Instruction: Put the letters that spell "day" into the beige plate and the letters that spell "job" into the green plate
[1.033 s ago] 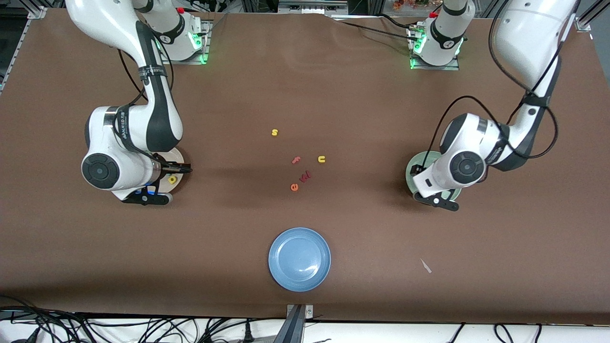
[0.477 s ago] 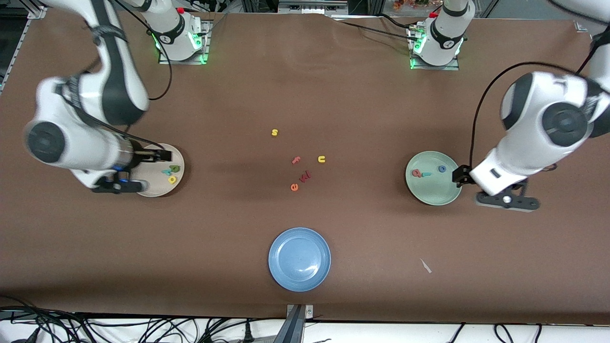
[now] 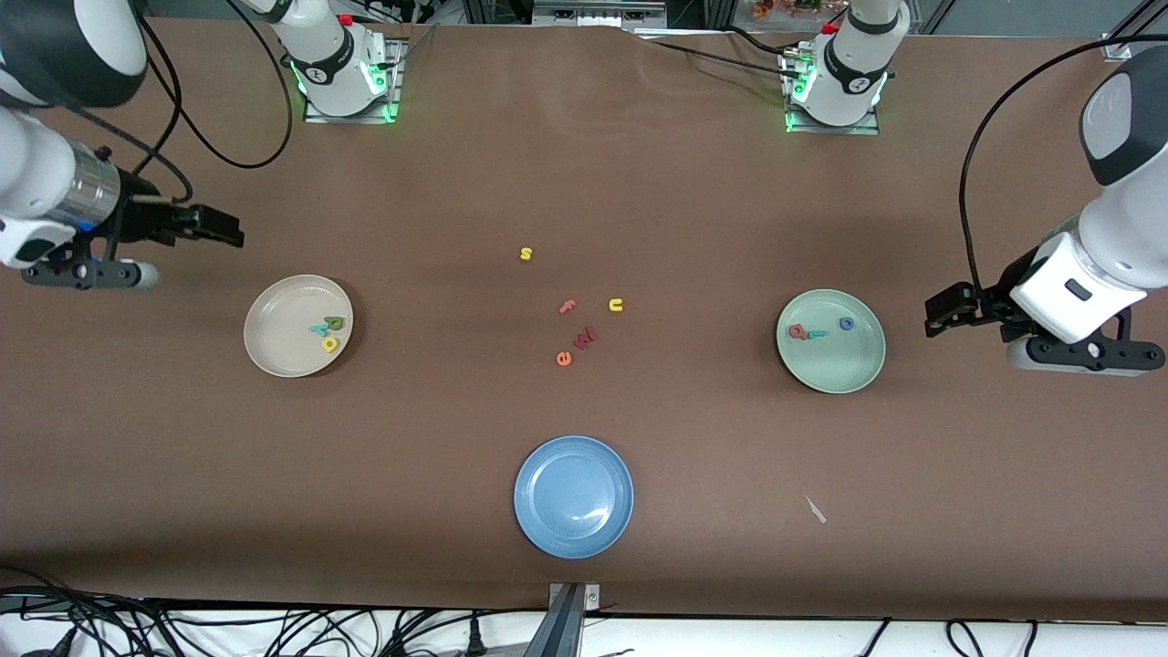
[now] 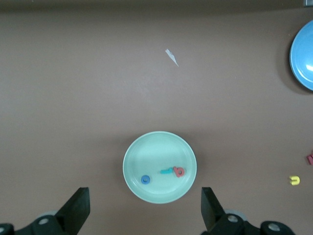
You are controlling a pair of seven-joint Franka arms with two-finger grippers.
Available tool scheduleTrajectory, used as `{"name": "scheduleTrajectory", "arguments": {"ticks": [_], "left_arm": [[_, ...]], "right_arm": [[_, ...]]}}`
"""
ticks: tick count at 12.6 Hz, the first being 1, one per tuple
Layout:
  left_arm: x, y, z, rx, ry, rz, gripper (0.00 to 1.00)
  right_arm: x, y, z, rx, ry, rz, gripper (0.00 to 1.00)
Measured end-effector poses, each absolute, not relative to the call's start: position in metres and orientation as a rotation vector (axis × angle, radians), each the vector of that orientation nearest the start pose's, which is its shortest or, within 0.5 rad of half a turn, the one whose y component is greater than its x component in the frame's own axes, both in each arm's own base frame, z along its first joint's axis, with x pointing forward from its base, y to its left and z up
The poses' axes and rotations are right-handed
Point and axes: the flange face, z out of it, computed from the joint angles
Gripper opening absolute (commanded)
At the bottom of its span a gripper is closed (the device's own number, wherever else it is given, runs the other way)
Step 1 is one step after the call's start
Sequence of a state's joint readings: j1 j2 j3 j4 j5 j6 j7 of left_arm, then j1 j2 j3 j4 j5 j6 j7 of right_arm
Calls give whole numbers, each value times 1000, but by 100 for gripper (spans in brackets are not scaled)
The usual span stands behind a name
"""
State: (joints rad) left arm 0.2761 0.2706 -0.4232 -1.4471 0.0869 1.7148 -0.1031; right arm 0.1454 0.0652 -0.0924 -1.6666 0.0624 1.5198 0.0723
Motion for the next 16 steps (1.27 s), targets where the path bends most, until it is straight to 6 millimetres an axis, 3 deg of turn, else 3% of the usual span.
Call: {"name": "scheduleTrajectory", "arguments": {"ticks": [3,5,11,16], "left_arm": [[632,-45,576,-3153,30,-67,100],[623,-44,593,-3122,-3,-92,100],[572,-47,618,-3120,-38,-110,100],[562,-51,620,-3118,-25,-91,100]], "right_arm": [[552,34,571,-3119,29,348,100],[553,32,581,-3136,30,321,100],[564,21,579,-3148,63,249,100],[570,22,581,-3150,61,183,100]]}}
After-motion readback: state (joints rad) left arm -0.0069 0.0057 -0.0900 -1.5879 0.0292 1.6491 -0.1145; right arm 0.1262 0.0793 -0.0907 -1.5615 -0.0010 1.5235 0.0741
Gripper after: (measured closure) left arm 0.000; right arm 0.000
